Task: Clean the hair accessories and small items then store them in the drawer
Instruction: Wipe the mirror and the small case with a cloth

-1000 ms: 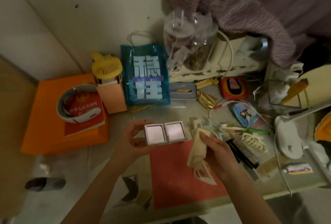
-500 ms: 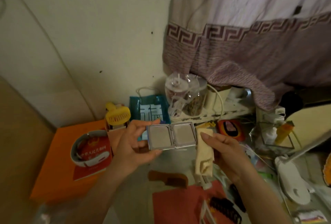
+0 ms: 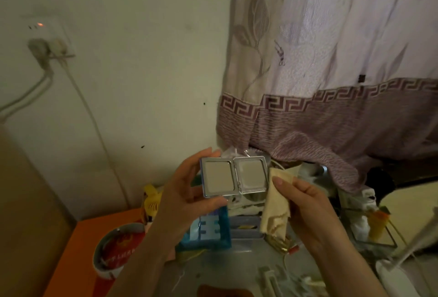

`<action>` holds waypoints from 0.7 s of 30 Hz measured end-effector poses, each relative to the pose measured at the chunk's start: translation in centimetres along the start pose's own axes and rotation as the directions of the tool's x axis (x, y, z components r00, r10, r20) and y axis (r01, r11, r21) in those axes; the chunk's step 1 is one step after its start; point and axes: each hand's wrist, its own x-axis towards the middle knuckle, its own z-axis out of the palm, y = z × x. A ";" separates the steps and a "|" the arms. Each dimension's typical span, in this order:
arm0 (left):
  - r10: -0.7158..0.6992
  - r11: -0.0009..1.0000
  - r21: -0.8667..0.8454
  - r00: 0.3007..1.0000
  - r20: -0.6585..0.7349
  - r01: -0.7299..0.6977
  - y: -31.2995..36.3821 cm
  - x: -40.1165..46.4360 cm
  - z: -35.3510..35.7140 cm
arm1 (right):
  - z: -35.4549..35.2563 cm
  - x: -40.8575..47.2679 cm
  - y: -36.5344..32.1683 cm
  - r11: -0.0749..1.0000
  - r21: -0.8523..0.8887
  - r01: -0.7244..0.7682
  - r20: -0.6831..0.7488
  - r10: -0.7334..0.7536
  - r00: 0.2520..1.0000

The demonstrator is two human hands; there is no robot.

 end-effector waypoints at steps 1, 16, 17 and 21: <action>0.016 1.000 0.006 1.000 0.012 -0.016 0.5 0.4 0.1 | 0.2 0.0 -0.3 1.000 0.007 0.013 0.006 -0.013 1.000; 0.084 0.991 -0.115 0.991 0.108 -0.072 5.6 3.7 -0.7 | 2.4 -0.1 -7.9 0.880 -0.226 0.417 0.107 -0.403 0.909; 0.087 0.991 -0.114 0.990 0.112 -0.074 5.9 3.8 -0.7 | 2.6 0.0 -8.6 0.836 -0.264 0.481 0.114 -0.468 0.876; 0.086 0.989 -0.127 0.992 0.093 -0.074 6.7 4.0 -0.5 | 3.6 0.0 -10.3 0.574 -0.403 0.713 0.192 -0.708 0.679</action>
